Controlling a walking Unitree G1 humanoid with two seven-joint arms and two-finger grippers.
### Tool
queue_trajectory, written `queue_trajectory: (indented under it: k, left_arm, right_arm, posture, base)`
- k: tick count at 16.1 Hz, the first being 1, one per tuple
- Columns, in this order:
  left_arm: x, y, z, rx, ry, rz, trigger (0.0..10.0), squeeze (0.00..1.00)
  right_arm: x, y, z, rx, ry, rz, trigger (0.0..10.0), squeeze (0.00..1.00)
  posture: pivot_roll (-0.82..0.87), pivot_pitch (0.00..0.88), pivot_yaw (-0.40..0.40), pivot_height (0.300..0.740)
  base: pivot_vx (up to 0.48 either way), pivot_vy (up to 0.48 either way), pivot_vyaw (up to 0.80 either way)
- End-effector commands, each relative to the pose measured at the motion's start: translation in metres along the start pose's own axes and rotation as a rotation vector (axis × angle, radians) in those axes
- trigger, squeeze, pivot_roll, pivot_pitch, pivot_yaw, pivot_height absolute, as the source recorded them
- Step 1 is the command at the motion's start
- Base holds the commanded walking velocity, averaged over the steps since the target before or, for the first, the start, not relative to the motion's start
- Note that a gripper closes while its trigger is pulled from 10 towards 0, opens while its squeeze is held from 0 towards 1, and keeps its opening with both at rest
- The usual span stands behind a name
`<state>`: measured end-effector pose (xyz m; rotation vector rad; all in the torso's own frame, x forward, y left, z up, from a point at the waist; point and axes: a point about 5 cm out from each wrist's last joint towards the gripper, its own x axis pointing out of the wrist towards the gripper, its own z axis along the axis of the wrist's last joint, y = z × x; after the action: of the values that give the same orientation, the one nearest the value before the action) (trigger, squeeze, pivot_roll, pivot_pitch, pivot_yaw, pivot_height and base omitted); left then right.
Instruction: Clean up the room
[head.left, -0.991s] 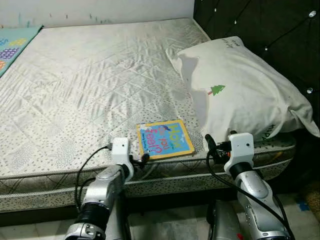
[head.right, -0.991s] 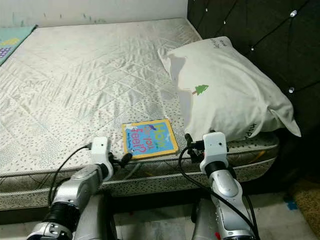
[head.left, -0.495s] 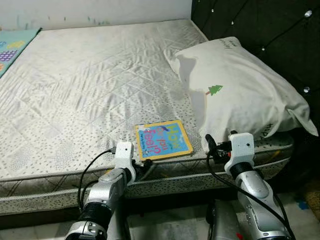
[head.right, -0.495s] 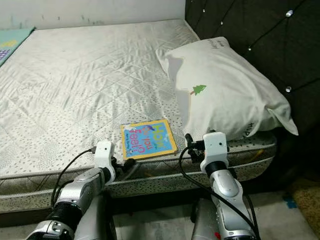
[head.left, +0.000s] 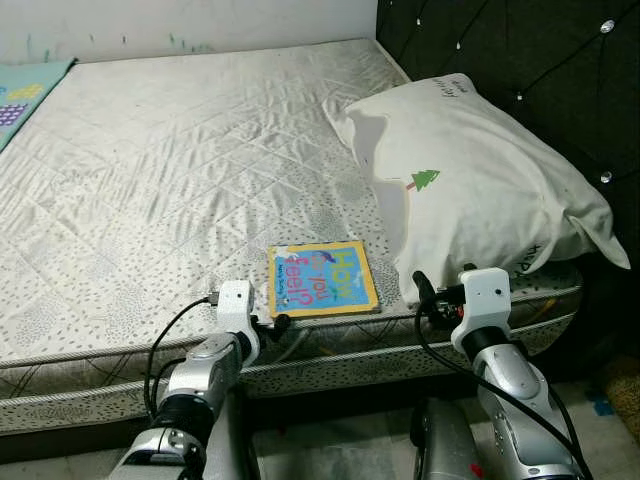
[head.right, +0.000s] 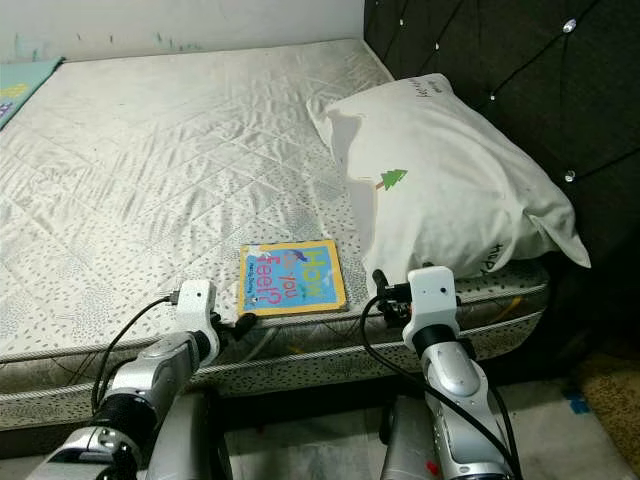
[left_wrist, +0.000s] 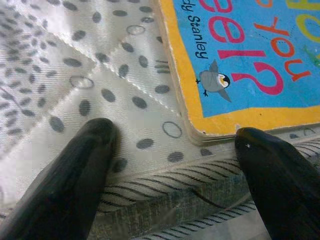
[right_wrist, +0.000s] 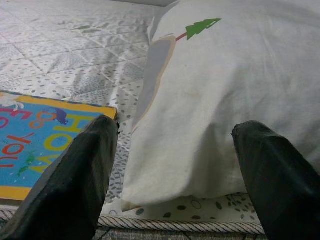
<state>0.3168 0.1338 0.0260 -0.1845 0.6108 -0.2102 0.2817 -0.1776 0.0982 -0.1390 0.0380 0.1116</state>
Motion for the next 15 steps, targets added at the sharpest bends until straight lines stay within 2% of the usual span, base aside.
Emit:
queue_trajectory:
  k: [1, 3, 4, 6, 7, 10, 11, 12, 14, 15]
  left_arm:
    - [-0.002, 0.011, 0.001, 0.003, 0.003, 0.042, 10.0, 0.0]
    - [-0.003, 0.008, 0.007, 0.015, -0.051, 0.048, 10.0, 0.0]
    - [-0.005, 0.005, 0.015, 0.018, -0.109, 0.049, 10.0, 0.0]
    - [-0.009, -0.002, 0.027, 0.025, -0.193, 0.033, 10.0, 0.0]
    - [-0.012, -0.011, 0.037, 0.045, -0.248, -0.001, 10.0, 0.0]
    - [-0.021, -0.021, 0.048, 0.085, -0.307, -0.037, 10.0, 0.0]
    - [-0.036, -0.022, 0.052, 0.116, -0.368, -0.043, 10.0, 0.0]
    - [-0.053, -0.016, 0.054, 0.16, -0.441, -0.01, 10.0, 0.0]
    - [-0.067, -0.008, 0.043, 0.194, -0.439, -0.027, 10.0, 0.0]
    - [-0.067, -0.008, 0.043, 0.194, -0.439, -0.027, 10.0, 0.0]
  right_arm:
    - [0.0, -0.003, 0.005, -0.001, -0.016, -0.015, 10.0, 0.0]
    - [-0.001, -0.004, 0.004, -0.003, -0.015, -0.02, 10.0, 0.0]
    - [0.001, -0.005, 0.005, -0.003, -0.019, -0.024, 10.0, 0.0]
    - [0.005, -0.004, 0.008, -0.005, -0.026, -0.033, 10.0, 0.0]
    - [0.011, -0.001, 0.012, -0.01, -0.041, -0.037, 10.0, 0.0]
    - [0.018, 0.004, 0.018, -0.014, -0.057, -0.038, 10.0, 0.0]
    - [0.02, 0.005, 0.022, 0.004, -0.063, -0.038, 10.0, 0.0]
    - [0.024, 0.008, 0.027, 0.096, -0.076, -0.031, 10.0, 0.0]
    - [0.03, 0.008, 0.033, 0.158, -0.095, -0.044, 10.0, 0.0]
    - [0.03, 0.008, 0.033, 0.158, -0.095, -0.044, 10.0, 0.0]
  posture:
    - [-0.15, 0.0, 0.057, 0.525]
    - [-0.15, 0.0, 0.057, 0.525]
    - [-0.14, 0.0, 0.055, 0.525]
    - [-0.13, 0.0, 0.053, 0.525]
    - [-0.12, 0.0, 0.052, 0.525]
    - [-0.11, 0.0, 0.054, 0.525]
    - [-0.1, 0.0, 0.054, 0.525]
    - [-0.09, 0.0, 0.052, 0.525]
    - [-0.06, 0.0, 0.053, 0.525]
    - [-0.06, 0.0, 0.053, 0.525]
  base:
    - [0.0, 0.0, 0.0]
    - [0.0, 0.0, 0.0]
    - [0.0, 0.0, 0.0]
    - [0.0, 0.0, 0.0]
    - [0.0, 0.0, 0.0]
    - [0.0, 0.0, 0.0]
    - [0.0, 0.0, 0.0]
    - [0.0, 0.0, 0.0]
    - [0.0, 0.0, 0.0]
    - [0.0, 0.0, 0.0]
